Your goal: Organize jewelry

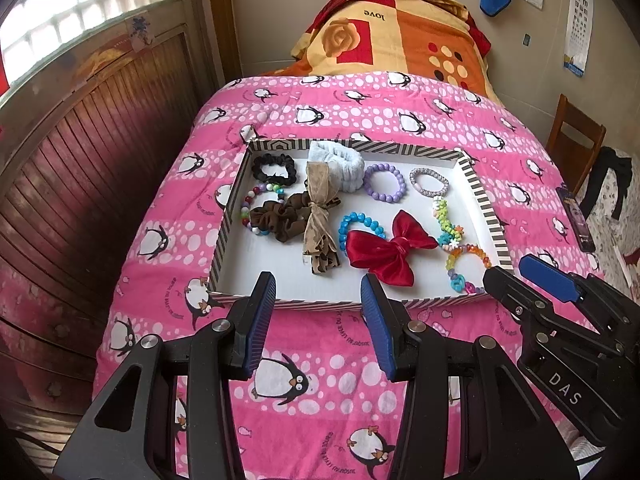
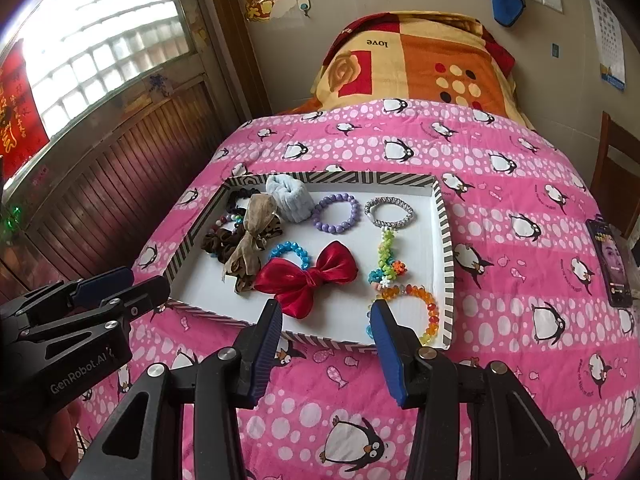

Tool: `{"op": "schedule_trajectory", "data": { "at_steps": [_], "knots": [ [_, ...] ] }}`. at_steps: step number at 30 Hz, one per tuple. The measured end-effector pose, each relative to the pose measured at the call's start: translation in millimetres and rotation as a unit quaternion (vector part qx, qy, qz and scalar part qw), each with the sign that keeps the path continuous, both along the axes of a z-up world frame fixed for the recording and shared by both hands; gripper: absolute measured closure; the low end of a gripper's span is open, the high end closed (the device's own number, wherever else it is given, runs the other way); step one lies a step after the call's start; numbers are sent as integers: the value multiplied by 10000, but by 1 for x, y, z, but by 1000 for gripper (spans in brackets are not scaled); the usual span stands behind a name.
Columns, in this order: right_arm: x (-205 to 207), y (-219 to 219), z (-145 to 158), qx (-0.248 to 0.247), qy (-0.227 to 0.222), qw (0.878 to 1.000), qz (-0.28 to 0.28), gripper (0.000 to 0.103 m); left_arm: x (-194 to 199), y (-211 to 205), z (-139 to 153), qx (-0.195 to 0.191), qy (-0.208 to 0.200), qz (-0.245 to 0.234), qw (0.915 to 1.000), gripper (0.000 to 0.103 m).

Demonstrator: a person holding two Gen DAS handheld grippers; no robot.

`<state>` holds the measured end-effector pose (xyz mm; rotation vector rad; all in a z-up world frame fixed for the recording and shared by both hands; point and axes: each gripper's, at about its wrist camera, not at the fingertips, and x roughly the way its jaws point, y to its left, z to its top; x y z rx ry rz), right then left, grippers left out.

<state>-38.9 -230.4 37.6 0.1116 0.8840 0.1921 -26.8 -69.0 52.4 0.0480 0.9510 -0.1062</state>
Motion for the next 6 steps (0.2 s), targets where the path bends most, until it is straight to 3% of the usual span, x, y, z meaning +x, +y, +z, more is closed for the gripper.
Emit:
{"op": "schedule_trajectory", "data": {
  "at_steps": [6],
  "knots": [
    [-2,-12,-4,68,9,10000,-54,59,0,-4,-1,4,-39,-117,9999,59]
  ]
}}
